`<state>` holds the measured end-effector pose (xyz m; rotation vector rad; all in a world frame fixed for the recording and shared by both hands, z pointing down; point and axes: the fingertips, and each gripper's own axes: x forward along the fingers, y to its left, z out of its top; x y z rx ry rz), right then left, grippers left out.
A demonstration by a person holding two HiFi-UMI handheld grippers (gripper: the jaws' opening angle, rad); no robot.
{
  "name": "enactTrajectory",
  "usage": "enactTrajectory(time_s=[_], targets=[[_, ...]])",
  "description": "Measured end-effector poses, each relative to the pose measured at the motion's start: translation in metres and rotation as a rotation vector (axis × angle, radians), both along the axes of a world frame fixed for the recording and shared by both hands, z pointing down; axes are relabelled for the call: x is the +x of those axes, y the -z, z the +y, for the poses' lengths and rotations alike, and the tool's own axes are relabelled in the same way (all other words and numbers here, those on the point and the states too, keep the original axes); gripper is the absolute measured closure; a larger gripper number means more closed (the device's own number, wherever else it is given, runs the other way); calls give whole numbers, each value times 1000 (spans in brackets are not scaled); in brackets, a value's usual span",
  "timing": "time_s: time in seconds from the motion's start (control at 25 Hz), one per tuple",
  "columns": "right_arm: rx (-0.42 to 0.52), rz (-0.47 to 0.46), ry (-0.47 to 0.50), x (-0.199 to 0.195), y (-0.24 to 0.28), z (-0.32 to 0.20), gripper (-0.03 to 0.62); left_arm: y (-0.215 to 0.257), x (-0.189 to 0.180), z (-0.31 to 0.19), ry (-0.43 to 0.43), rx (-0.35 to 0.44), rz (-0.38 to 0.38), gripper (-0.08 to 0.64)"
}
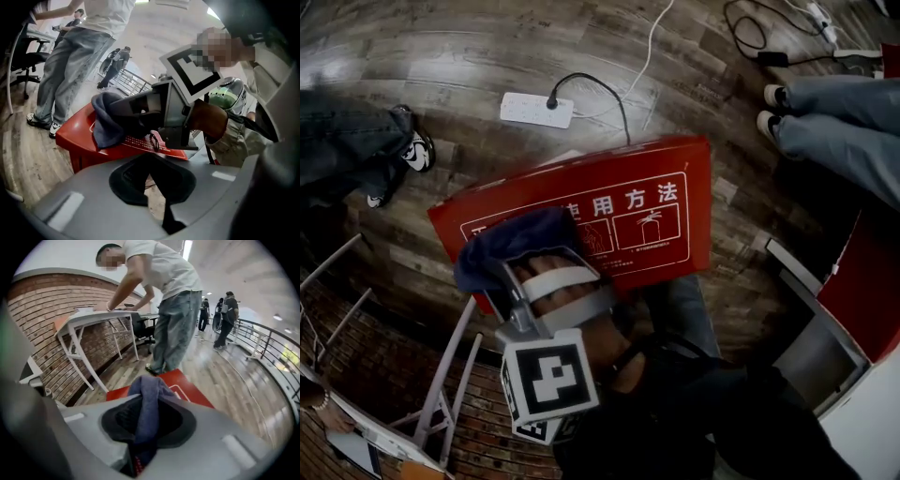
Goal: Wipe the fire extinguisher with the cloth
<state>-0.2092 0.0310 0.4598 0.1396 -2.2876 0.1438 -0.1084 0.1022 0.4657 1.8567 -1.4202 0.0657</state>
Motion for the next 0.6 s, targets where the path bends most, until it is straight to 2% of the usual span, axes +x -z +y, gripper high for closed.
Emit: enactTrajectory(time_s=[0.08, 0.2, 0.36, 0.44, 0.52, 0.6], targets=[[-35, -22, 3, 16, -3, 12, 525, -2, 4, 4, -3, -9, 3, 569], [-55, -21, -100, 83, -3, 5, 525, -3, 11, 9, -8, -19, 12, 569], [144, 75, -311, 201, 0, -46, 525, 0, 10, 7, 0, -4, 22, 569], [170, 135, -418, 239, -4, -60, 525, 1, 8, 4, 11, 6, 23, 569], [126, 200, -477, 247, -9, -57, 525, 1, 8, 3, 16, 10, 22, 569], [128, 223, -438, 221, -10, -47, 525, 0, 9, 2, 15, 9, 19, 569]])
